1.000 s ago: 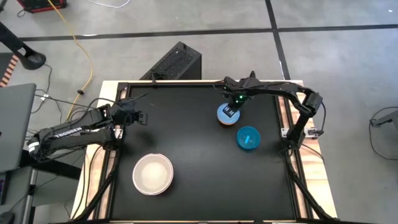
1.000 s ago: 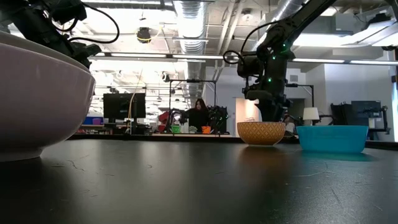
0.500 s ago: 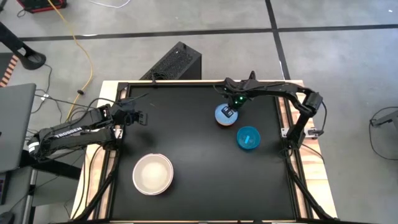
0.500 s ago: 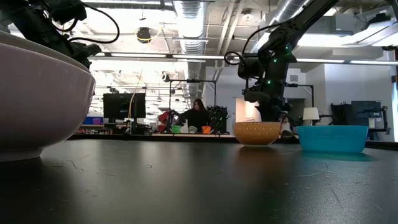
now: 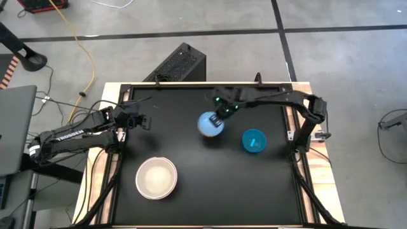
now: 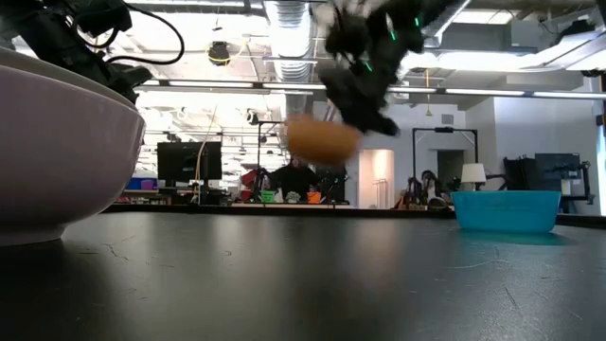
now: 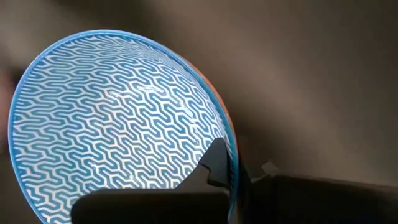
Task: Nest bowls inside each other
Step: Stack the blue patterned bowl on top of the white bowl
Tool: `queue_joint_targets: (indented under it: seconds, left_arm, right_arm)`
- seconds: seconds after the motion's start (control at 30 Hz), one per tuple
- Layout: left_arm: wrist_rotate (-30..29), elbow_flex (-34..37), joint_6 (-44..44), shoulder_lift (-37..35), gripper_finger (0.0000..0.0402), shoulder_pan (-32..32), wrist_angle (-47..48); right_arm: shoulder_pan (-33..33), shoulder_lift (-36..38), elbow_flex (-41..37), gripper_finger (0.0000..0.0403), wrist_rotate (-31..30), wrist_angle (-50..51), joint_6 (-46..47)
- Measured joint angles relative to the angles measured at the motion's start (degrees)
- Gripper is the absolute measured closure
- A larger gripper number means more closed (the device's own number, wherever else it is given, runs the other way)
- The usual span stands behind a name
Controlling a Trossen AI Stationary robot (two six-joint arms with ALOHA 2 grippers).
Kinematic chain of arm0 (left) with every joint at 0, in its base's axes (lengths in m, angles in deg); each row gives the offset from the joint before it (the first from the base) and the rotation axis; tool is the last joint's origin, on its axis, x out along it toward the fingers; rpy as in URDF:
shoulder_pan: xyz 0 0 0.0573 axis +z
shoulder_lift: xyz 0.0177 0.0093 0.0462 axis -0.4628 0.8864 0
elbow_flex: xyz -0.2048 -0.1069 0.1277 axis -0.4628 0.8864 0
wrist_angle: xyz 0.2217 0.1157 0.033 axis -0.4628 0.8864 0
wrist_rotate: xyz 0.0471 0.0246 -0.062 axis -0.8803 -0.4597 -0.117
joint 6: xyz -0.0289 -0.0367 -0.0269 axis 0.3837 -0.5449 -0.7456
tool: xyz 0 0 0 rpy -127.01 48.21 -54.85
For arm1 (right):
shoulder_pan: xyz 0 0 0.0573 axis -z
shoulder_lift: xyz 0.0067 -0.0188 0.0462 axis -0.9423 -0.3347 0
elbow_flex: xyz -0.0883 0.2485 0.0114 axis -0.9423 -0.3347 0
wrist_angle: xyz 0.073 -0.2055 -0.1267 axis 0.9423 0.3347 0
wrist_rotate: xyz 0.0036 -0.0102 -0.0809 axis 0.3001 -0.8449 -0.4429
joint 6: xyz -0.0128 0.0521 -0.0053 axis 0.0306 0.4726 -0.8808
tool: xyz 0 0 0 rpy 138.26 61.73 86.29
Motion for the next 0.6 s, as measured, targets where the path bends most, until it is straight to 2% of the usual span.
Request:
queue_joint_targets:
  seconds: [0.2, 0.37, 0.47, 0.6]
  left_arm:
    - [-0.1, 0.0, 2.6, 0.0, 0.0272, 0.0, 0.0]
    - [0.0, 0.0, 3.5, 0.0, 0.0272, 0.0, -0.2]
    - [1.3, 0.0, 6.0, 0.0, 0.0272, 0.0, -1.1]
    - [4.5, 0.0, 9.7, 0.1, 0.0272, 0.0, -3.1]
  right_arm:
    - [-11.9, -0.1, 3.7, 0.0401, -6.0, -18.1, 12.6]
    - [-17.4, -1.1, 3.8, 0.0401, -10.4, -30.6, 19.2]
    - [-19.4, -2.3, 3.7, 0.0402, -12.1, -33.4, 21.7]
    - [-22.2, -7.7, 8.5, 0.0402, -12.6, -33.8, 24.1]
